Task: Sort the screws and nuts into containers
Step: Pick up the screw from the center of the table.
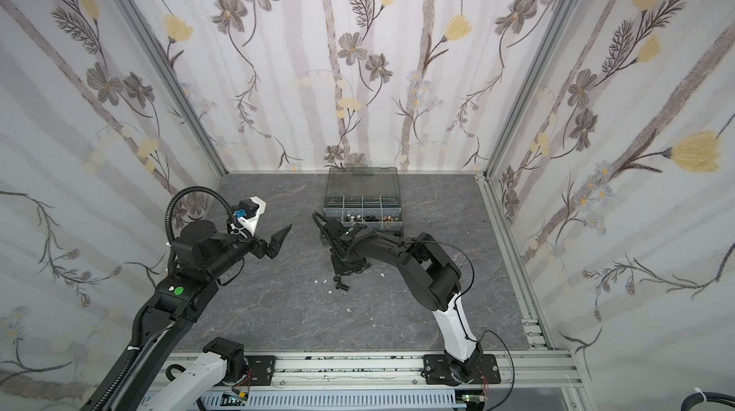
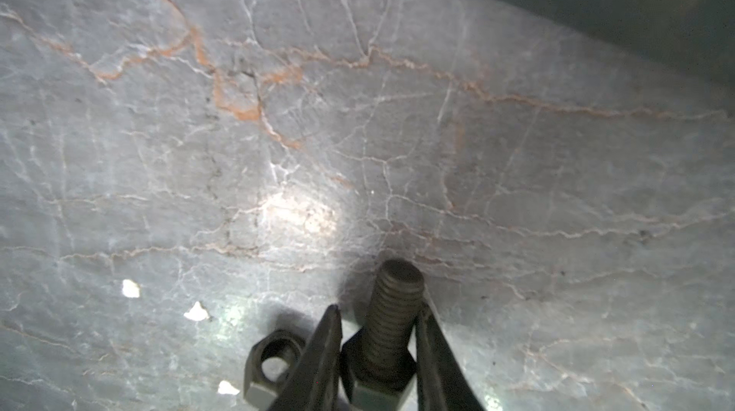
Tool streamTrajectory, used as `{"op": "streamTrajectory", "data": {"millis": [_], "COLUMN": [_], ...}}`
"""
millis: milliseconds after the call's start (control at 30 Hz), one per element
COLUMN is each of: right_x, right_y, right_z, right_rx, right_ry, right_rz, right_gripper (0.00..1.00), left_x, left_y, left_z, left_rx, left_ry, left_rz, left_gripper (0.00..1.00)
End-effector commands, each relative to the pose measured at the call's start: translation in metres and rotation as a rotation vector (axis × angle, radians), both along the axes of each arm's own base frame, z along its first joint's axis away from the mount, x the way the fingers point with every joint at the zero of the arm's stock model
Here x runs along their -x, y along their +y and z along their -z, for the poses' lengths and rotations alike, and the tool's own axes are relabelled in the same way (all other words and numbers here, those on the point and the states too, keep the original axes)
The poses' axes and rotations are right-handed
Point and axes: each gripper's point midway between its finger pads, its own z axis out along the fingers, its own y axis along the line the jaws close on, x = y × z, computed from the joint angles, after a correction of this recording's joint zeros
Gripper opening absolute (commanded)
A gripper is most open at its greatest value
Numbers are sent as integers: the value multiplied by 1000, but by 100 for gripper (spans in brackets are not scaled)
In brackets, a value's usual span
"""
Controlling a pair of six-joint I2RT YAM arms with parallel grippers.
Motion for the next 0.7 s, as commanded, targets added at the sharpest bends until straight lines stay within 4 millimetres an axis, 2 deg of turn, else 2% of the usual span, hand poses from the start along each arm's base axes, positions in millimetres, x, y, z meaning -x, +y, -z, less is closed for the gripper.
{"op": "streamTrajectory", "data": {"millis": [0,67,200,267,467,567,667], "right_x": [4,1,-10,-17,-61,-80,-96], "right_y": [-4,-8,-19,-25,-62,-84,-105], "right_z": [11,10,-4,-20,-79,-101,-114], "right_rx": [25,35,56,58,55,89,113], "right_ry": [21,11,-28,-61,-182,-234,-270], "right_rz": [1,-5,-10,-15,50,77,100], "right_gripper": [18,11,6,5,5,5,5], "left_x": [0,-1,-1,-1,-3,-3,-4], "left_y": [-1,-1,0,0,0,0,0], "left_z": [-7,-7,-6,-7,-5,-5,-5], "left_rx": [8,8,6,6,3,2,1], "left_ry": [-31,-31,-31,-31,-28,-29,-28], "left_rz": [4,3,2,2,-2,-2,-3], "left_gripper": [100,100,100,100,100,100,100]}}
